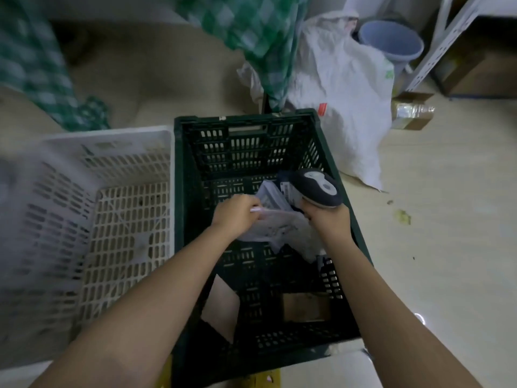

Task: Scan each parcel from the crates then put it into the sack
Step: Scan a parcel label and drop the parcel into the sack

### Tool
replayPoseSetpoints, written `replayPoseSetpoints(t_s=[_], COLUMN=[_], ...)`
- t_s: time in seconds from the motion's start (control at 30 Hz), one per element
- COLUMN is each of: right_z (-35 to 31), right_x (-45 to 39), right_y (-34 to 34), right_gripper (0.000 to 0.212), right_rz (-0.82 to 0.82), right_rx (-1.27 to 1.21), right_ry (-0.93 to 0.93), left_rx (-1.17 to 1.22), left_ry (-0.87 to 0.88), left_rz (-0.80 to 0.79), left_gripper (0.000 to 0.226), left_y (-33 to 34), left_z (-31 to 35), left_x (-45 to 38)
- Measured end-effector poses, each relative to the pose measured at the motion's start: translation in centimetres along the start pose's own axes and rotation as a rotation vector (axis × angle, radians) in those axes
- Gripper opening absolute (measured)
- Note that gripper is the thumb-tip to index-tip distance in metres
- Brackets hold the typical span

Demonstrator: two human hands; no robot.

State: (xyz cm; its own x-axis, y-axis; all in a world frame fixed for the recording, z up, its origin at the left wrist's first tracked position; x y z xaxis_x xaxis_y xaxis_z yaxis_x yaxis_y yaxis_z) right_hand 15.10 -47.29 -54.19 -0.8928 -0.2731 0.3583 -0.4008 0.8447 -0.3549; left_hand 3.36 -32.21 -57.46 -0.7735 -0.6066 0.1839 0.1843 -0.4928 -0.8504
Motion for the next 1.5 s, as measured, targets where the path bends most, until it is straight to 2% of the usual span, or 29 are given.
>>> replayPoseSetpoints(t_s=[0.1, 0.23, 0.3, 0.43, 0.57, 0.63, 0.7, 0.77, 0.83, 1.0, 1.1, 1.2, 1.27, 1.4, 1.5], right_z=[-3.7, -9.1, -11.1, -14.6, -17.1, -17.9, -18.5, -19.1, -19.7, -20.5, -21.1, -21.6, -22.1, -22.5, -23.0], right_x=[4.1, 10.1, 13.1, 18.7, 23.7, 25.9, 27.5, 29.0, 30.1, 31.7, 32.4, 32.5, 32.5, 32.2, 31.9], right_y=[-1.3, -1.4, -1.0, -0.7, -0.9, -1.1, -1.1, -1.4, -1.8, -3.0, -3.8, -4.1, -4.2, -4.7, -5.3], right_gripper=[0.023, 0.041, 0.049, 0.049, 0.045, 0.041, 0.036, 0.035, 0.042, 0.031, 0.037, 0.041, 0.045, 0.044, 0.041], right_rz=[-0.096, -0.263, -0.341, -0.374, -0.417, -0.421, -0.414, -0.380, -0.326, -0.236, -0.174, -0.128, -0.110, -0.087, -0.049], right_rx=[-0.081, -0.100, -0.077, -0.089, -0.099, -0.123, -0.152, -0.190, -0.258, -0.335, -0.404, -0.463, -0.493, -0.493, -0.415], right_ry=[-0.104, -0.275, -0.346, -0.459, -0.499, -0.485, -0.470, -0.456, -0.437, -0.381, -0.360, -0.294, -0.271, -0.265, -0.309], left_rx=[0.068, 0.147, 0.106, 0.027, -0.015, -0.017, 0.080, 0.266, 0.487, 0.707, 0.731, 0.975, 1.059, 0.958, 0.980], left_ry=[0.009, 0.070, 0.082, 0.082, 0.086, 0.078, 0.073, 0.007, -0.128, -0.481, -0.584, -0.388, -0.328, -0.297, -0.179], left_rz=[0.063, 0.072, 0.058, 0.089, 0.282, 0.450, 0.659, 0.831, 0.922, 0.867, 0.835, 0.750, 0.698, 0.777, 0.847], left_gripper=[0.015, 0.013, 0.013, 0.015, 0.019, 0.020, 0.036, 0.065, 0.081, 0.092, 0.088, 0.063, 0.049, 0.032, 0.018], left_y=[-6.5, -14.5, -17.9, -23.6, -28.2, -29.8, -31.4, -32.6, -33.4, -32.3, -31.1, -29.6, -29.1, -30.0, -31.7], left_z=[1.0, 3.3, 4.5, 5.0, 4.9, 4.3, 3.4, 2.5, 1.3, -0.6, -0.8, -0.8, -0.2, 0.5, 1.5], left_x=[3.5, 9.4, 12.3, 17.5, 22.8, 25.0, 27.0, 29.4, 31.5, 35.0, 36.4, 35.7, 35.6, 34.9, 34.5])
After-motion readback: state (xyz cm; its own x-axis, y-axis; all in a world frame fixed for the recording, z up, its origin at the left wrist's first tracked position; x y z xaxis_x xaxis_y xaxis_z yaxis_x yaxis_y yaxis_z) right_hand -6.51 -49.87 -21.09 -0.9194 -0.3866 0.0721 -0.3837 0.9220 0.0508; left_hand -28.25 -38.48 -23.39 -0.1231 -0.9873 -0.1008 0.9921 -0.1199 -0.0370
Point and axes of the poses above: each hand's wrist, its own x-axis away from the middle knuckle, its own y-axis out of the palm, z = x × y, the point moved 4 cm from there along -x, towards the middle knuckle, and after that the axes turned 7 degrees about z, right-handed, at the moved point
